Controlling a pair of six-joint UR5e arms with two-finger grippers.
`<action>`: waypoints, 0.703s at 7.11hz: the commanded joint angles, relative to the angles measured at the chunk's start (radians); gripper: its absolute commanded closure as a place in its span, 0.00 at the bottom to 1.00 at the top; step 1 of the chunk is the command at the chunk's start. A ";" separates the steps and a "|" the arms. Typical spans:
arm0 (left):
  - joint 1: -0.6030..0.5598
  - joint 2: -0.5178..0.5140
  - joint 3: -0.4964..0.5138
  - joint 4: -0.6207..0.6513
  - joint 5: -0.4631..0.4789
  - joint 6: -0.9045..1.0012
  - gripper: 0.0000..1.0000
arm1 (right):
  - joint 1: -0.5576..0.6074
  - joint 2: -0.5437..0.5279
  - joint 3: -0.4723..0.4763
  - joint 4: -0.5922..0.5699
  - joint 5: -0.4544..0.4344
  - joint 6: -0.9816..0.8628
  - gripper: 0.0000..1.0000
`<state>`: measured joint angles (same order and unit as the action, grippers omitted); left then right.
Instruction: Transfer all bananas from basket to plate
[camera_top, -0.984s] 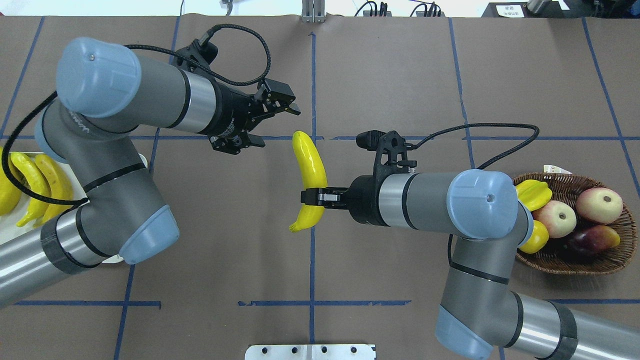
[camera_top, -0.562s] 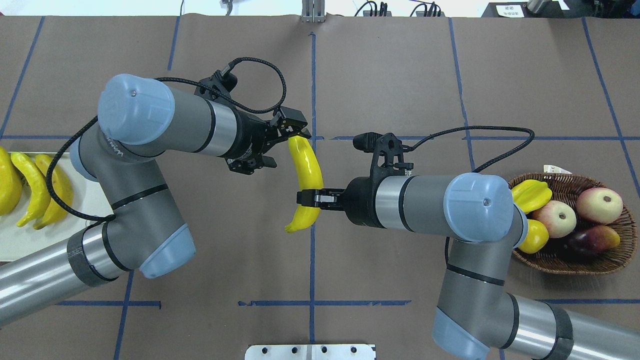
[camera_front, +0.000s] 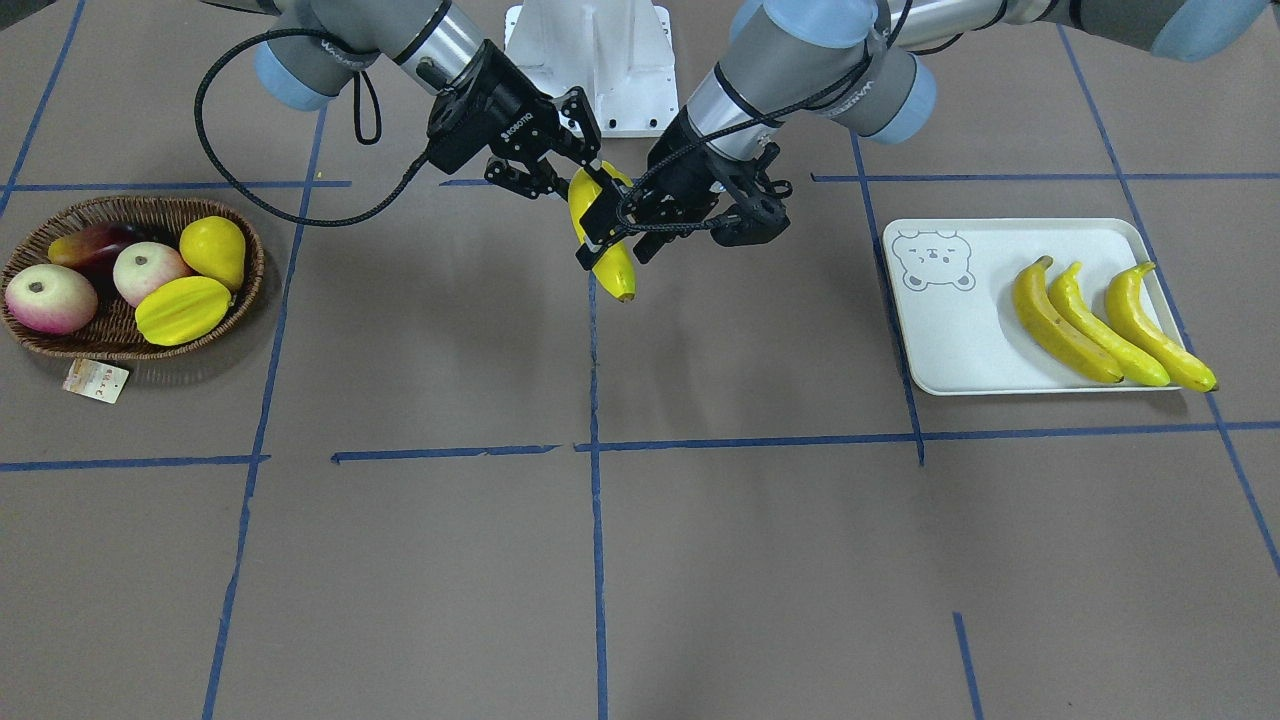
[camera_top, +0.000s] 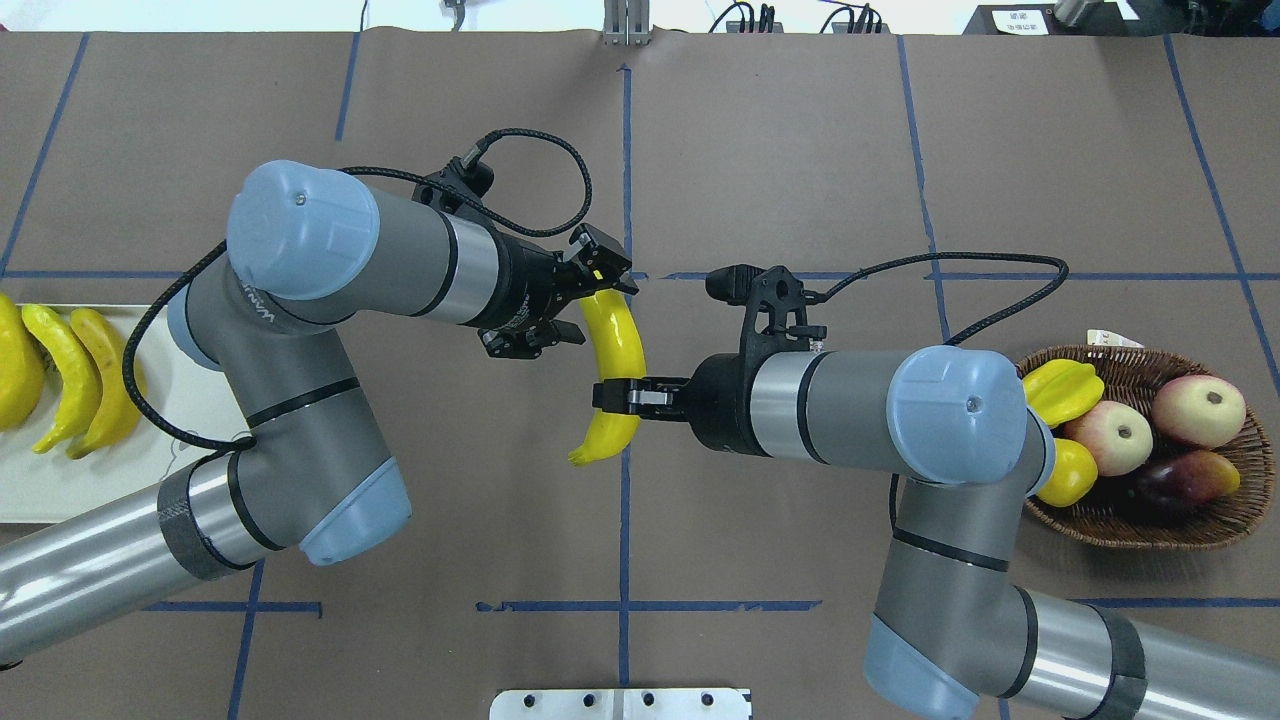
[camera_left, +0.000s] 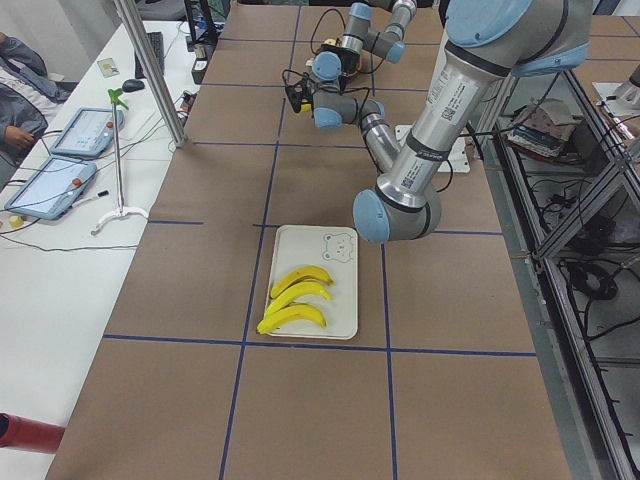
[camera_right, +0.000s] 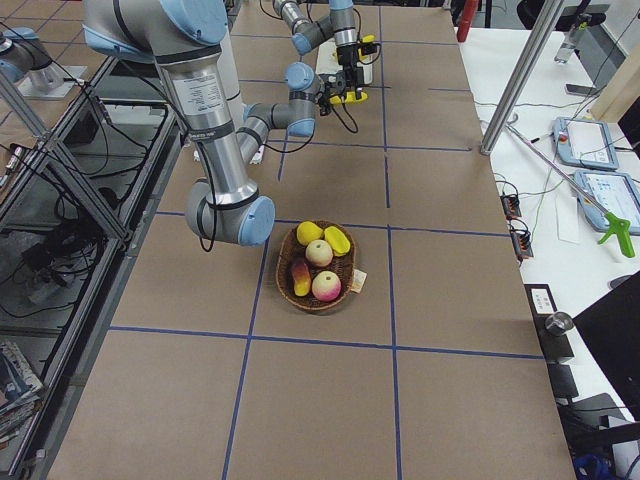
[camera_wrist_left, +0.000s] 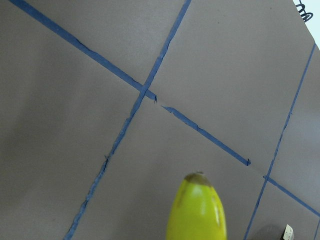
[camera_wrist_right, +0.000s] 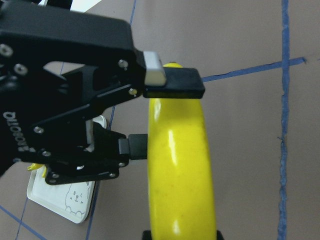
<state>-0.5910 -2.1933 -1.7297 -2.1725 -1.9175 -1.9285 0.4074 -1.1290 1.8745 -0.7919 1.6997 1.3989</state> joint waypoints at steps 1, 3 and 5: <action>-0.001 -0.002 0.001 -0.001 0.000 -0.007 0.81 | -0.001 0.000 0.000 -0.001 0.000 0.003 0.83; -0.001 -0.002 -0.004 -0.003 -0.002 -0.001 1.00 | -0.001 0.000 -0.002 -0.001 -0.002 0.005 0.26; -0.004 0.003 -0.008 0.002 0.000 0.002 1.00 | 0.001 0.003 0.000 -0.006 0.000 0.040 0.01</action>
<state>-0.5935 -2.1934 -1.7354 -2.1727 -1.9178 -1.9282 0.4068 -1.1270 1.8737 -0.7941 1.6993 1.4214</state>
